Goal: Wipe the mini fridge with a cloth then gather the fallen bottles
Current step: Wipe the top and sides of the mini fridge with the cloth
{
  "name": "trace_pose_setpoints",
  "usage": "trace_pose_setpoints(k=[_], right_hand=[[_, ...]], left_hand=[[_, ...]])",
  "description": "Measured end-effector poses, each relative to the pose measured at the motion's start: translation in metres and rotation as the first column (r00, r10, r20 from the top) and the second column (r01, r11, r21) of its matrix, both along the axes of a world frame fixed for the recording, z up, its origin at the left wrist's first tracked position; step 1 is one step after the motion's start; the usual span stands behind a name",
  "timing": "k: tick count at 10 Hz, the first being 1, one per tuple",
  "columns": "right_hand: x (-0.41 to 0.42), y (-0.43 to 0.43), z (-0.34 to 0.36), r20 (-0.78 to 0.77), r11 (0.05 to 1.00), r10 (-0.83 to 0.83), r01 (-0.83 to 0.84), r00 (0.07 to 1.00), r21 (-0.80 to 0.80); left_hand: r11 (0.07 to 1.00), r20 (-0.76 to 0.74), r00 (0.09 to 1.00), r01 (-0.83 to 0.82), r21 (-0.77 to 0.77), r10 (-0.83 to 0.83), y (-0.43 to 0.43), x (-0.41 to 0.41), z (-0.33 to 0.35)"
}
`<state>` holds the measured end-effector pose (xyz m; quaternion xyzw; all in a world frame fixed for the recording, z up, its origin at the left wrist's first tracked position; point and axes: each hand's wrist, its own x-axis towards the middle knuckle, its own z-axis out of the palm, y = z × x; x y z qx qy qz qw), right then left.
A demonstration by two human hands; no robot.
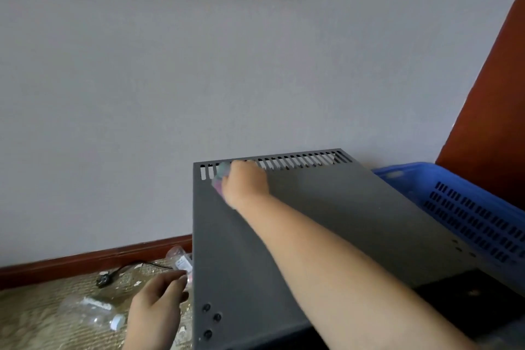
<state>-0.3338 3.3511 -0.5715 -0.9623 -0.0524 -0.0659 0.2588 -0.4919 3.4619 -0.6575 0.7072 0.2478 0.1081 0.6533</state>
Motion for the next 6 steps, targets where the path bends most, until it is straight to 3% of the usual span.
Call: trace_pose_setpoints(k=[1, 2, 3, 4, 5, 6], right_hand=[[-0.055, 0.088, -0.001, -0.196, 0.924, 0.291, -0.223, 0.936, 0.310], [-0.109, 0.121, 0.015, -0.231, 0.753, 0.415, -0.189, 0.880, 0.631], [-0.133, 0.117, 0.031, -0.186, 0.666, 0.366, -0.117, 0.912, 0.737], [-0.125, 0.069, 0.041, -0.003, 0.800, 0.190, -0.153, 0.982, 0.580], [-0.115, 0.003, 0.025, 0.107, 0.969, 0.190, -0.204, 0.976, 0.139], [-0.109, -0.065, 0.003, 0.171, 0.976, 0.181, -0.157, 0.968, -0.148]], left_hand=[[1.000, 0.000, 1.000, -0.021, -0.018, 0.021, 0.007, -0.017, 0.005], [1.000, 0.019, 0.999, -0.026, -0.001, 0.026, 0.010, -0.035, 0.021], [1.000, 0.045, 0.999, -0.007, -0.017, 0.008, 0.011, -0.046, 0.031], [0.996, 0.020, 0.999, 0.043, -0.072, -0.042, -0.001, -0.051, 0.037], [0.988, -0.025, 0.992, 0.116, -0.102, -0.120, -0.014, -0.051, 0.035], [0.977, -0.080, 0.990, 0.102, -0.186, -0.118, -0.018, -0.049, 0.032]])
